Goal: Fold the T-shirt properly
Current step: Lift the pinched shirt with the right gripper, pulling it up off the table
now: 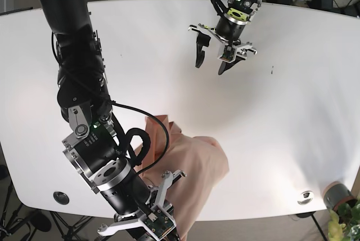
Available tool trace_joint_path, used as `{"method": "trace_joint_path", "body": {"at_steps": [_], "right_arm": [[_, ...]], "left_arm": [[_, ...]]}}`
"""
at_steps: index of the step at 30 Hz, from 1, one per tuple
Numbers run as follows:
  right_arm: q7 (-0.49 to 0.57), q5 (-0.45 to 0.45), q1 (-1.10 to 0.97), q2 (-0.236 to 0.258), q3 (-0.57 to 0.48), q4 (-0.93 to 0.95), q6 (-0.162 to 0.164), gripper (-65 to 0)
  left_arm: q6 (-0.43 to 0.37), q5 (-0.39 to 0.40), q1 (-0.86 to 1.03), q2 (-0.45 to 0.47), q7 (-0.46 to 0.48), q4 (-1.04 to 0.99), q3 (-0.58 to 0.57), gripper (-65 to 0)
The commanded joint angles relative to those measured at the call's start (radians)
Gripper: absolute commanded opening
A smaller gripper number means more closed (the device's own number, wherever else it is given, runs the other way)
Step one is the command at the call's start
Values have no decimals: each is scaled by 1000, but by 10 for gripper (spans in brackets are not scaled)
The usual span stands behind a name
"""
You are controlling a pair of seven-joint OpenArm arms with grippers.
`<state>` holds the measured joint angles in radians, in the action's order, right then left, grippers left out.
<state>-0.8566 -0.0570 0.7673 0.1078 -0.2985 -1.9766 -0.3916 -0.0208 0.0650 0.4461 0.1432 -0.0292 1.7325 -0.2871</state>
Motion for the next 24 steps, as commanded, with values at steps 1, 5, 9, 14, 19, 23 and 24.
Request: {"method": "trace_joint_path", "body": {"at_steps": [1,5,9,14,19,23,24], "right_arm": [[35,-1,59,-6,-11,-16,6,-650],[35,1,82,-6,-40,-16,6,-650],[35,1,82,-7,-44,-14,6,-650],[35,1,39,-9,-44,-10,6,-650],[36,1,-35,-9,-44,-10,6,-650],[41,1,-121,-10,-44,-10,9,-650],[43,1,-145,-10,-44,-10,10,-650]], "left_arm": [[-3,6,-5,0,30,22,1,-293],[-3,8,-20,-23,31,45,1,-292],[-3,8,-31,-29,31,51,-1,-292],[-3,8,-33,-29,31,67,1,-292],[-3,8,-28,-23,31,68,2,-292],[-3,8,-23,-3,31,68,4,-293],[-3,8,-20,8,31,68,2,-293]]}}
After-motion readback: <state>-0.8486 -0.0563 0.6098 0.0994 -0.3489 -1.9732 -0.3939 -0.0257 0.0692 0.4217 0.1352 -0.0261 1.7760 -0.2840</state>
